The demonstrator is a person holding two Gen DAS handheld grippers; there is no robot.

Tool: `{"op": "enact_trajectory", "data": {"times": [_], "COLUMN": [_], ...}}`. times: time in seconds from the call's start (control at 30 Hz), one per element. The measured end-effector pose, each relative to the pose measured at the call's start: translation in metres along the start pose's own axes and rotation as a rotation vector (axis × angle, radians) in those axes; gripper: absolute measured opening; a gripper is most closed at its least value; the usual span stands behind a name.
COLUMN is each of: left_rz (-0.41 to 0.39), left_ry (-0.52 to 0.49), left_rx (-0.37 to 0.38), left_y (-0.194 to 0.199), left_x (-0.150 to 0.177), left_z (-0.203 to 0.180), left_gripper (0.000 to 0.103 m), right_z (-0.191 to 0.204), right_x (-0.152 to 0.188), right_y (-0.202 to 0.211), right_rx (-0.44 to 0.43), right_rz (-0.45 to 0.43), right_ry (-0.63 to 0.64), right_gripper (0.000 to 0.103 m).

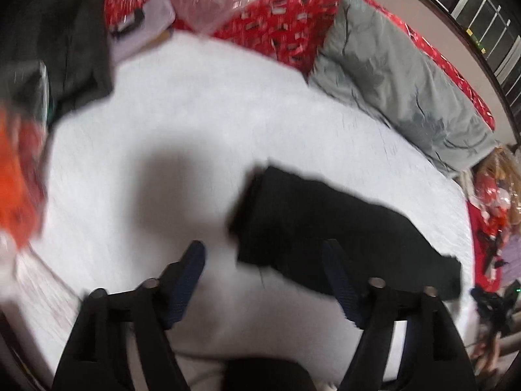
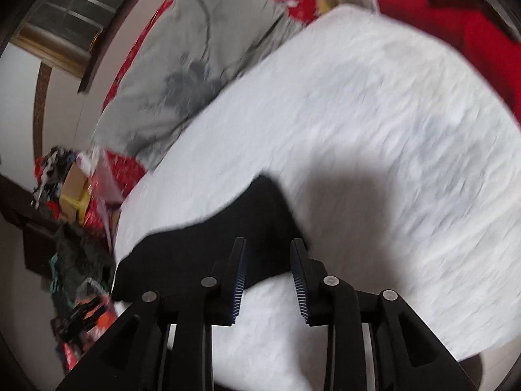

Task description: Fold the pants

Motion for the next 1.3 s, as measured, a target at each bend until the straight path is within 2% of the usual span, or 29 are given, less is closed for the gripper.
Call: {"op": "enact_trajectory", "data": {"times": [0.1, 0.23, 0.33, 0.47, 0.5, 0.53, 0.57, 0.6, 0.67, 0.7, 0.73, 0.77, 0.83, 0.93, 1.03, 1.07, 1.17, 1.23, 1.3], "left_rz": [0.055, 0.137, 0.177, 0.213, 0.212, 0.209, 0.213, 0.223, 0.212, 0.158, 0.1, 0.05, 0.072, 0.136, 0.156, 0.158, 0.123, 0.077, 0.069], "left_ry": [-0.007, -0.01, -0.016, -0.017, -0.017, -0.023, -0.025, -0.019, 0.008, 0.006, -0.009, -0.033, -0.055, -0.063, -0.042, -0.028, 0.035, 0.071, 0.094], "left_rx": [-0.034, -0.078, -0.065, -0.018, -0.018, -0.034, -0.041, -0.043, -0.029, -0.004, 0.004, -0.019, -0.082, -0.138, -0.142, -0.129, -0.063, -0.041, 0.001], "left_y": [-0.027, -0.064, -0.077, -0.092, -0.093, -0.097, -0.099, -0.095, -0.089, -0.078, -0.058, -0.048, -0.058, -0.086, -0.094, -0.093, -0.069, -0.044, -0.026], "left_x": [-0.022, -0.028, -0.031, -0.032, -0.033, -0.035, -0.034, -0.027, -0.026, -0.033, -0.032, -0.033, -0.033, -0.025, -0.024, -0.025, -0.031, -0.03, -0.018], "left_z": [-0.007, -0.02, -0.021, -0.02, -0.018, -0.017, -0.016, -0.013, -0.01, -0.013, -0.013, -0.011, -0.004, 0.005, 0.007, 0.008, 0.017, 0.027, 0.034], "left_gripper": [0.076, 0.076, 0.076, 0.076, 0.072, 0.066, 0.041, 0.032, 0.028, 0.027, 0.026, 0.026, 0.027, 0.027, 0.031, 0.035, 0.059, 0.066, 0.073], "right_z": [0.006, 0.013, 0.011, 0.015, 0.018, 0.018, 0.018, 0.018, 0.021, 0.028, 0.038, 0.049, 0.061, 0.04, 0.017, 0.015, 0.019, 0.025, 0.031], "right_x": [-0.019, -0.031, -0.033, -0.031, -0.031, -0.031, -0.031, -0.032, -0.035, -0.039, -0.045, -0.051, -0.059, -0.057, -0.049, -0.048, -0.048, -0.046, -0.041], "right_y": [-0.013, -0.042, -0.058, -0.073, -0.075, -0.077, -0.078, -0.08, -0.08, -0.076, -0.069, -0.059, -0.051, -0.073, -0.09, -0.09, -0.076, -0.057, -0.038], "right_rx": [-0.017, 0.025, 0.083, 0.101, 0.121, 0.155, 0.175, 0.191, 0.198, 0.187, 0.151, 0.112, 0.07, 0.181, 0.226, 0.219, 0.183, 0.141, 0.087], "right_rz": [-0.002, 0.027, 0.046, 0.078, 0.076, 0.075, 0.074, 0.077, 0.077, 0.066, 0.039, 0.003, -0.029, 0.025, 0.063, 0.059, 0.038, 0.01, -0.006], "right_ry": [-0.016, 0.015, 0.047, 0.093, 0.126, 0.154, 0.167, 0.178, 0.18, 0.183, 0.186, 0.193, 0.206, 0.199, 0.146, 0.135, 0.121, 0.118, 0.108], "right_gripper": [0.031, 0.035, 0.036, 0.036, 0.034, 0.026, 0.011, 0.009, 0.007, 0.007, 0.007, 0.007, 0.007, 0.007, 0.011, 0.016, 0.018, 0.022, 0.027]}}
Point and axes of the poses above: each gripper's, at about its wrist camera, not at the fingertips, and y roughly against the way its jaws point, z to its left, x to its underside, the point moved 10 cm from there along -y, roughly the way its jaws point, and after that the axes turned 8 degrees about z, right-handed, at the moved point
